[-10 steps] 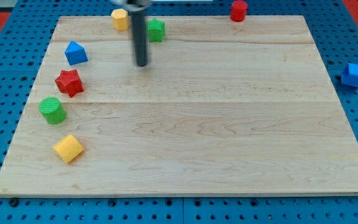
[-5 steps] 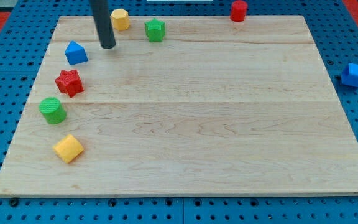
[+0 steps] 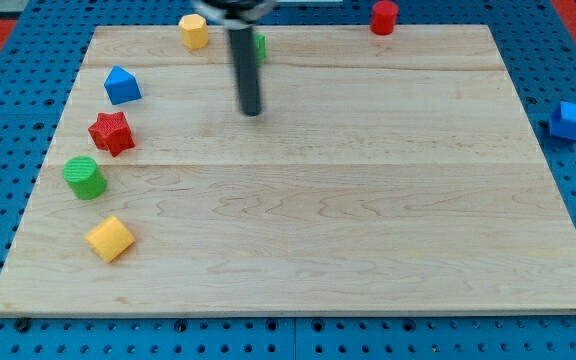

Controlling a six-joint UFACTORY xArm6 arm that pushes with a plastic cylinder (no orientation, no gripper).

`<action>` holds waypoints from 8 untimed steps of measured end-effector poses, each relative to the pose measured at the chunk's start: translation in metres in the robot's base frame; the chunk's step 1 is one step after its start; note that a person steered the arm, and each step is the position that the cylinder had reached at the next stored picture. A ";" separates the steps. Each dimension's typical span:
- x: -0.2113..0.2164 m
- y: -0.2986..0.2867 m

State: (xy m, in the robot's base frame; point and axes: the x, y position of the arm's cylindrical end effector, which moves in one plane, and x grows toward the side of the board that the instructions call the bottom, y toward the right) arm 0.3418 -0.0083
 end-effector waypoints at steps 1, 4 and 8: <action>-0.036 0.101; 0.031 0.024; 0.018 -0.117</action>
